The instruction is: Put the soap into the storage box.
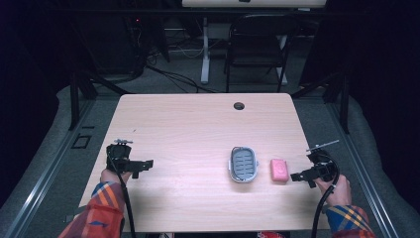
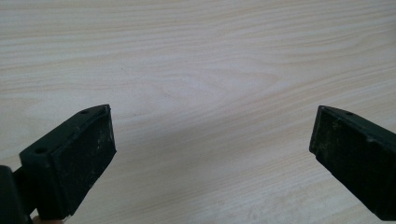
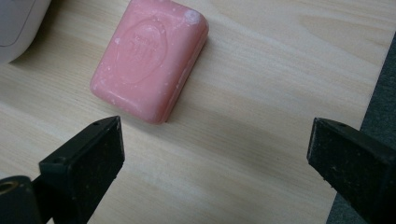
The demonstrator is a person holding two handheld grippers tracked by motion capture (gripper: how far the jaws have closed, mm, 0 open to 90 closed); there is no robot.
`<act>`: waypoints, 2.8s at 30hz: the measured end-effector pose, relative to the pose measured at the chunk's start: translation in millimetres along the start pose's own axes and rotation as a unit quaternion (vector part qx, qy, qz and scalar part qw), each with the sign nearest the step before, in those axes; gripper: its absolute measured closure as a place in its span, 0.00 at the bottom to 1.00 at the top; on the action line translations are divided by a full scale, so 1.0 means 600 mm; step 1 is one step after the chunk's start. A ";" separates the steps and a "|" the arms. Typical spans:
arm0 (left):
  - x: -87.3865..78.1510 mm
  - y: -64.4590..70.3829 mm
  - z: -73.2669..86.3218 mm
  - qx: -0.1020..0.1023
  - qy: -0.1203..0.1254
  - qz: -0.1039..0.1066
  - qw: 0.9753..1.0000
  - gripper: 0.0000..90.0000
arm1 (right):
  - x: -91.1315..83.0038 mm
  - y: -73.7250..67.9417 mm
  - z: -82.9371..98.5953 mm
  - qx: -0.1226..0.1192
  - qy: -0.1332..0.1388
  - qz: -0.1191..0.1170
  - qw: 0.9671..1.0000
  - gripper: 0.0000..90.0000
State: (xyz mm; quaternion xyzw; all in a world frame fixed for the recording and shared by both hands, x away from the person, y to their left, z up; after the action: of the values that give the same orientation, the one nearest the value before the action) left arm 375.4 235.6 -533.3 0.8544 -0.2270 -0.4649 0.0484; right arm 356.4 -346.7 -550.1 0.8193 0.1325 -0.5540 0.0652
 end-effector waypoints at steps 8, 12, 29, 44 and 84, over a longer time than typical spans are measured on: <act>-0.001 -0.002 0.001 -0.001 -0.002 0.003 1.000 0.00 | 0.002 -0.006 -0.006 0.002 -0.001 -0.004 1.000 0.03; 0.003 0.001 -0.001 0.002 -0.004 0.007 1.000 0.00 | 0.000 -0.010 -0.007 -0.001 -0.007 0.000 1.000 0.00; 0.007 0.000 -0.005 0.003 -0.004 0.014 1.000 0.00 | -0.003 -0.040 -0.032 -0.005 0.000 -0.011 1.000 0.00; 0.012 0.002 -0.007 0.003 -0.008 0.017 1.000 0.00 | 0.033 -0.077 -0.075 0.014 -0.046 0.027 0.998 0.00; 0.015 0.007 -0.007 0.009 -0.020 0.019 1.000 0.00 | 0.076 -0.098 -0.093 0.028 -0.105 0.043 0.993 0.40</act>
State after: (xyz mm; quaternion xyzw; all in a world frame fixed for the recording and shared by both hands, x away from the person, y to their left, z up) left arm 381.7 227.5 -536.4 0.8407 -0.2479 -0.4793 0.0449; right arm 404.8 -269.9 -568.8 0.7629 0.0736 -0.6374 0.0794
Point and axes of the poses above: each handheld gripper's, and its own axes: x roughly forward along the jaws, z roughly out of its underside, y roughly to its right, the point moved 3 cm from there along x, roughly forward along the jaws, and after that the axes turned 7 degrees about z, right-handed, at the moved point
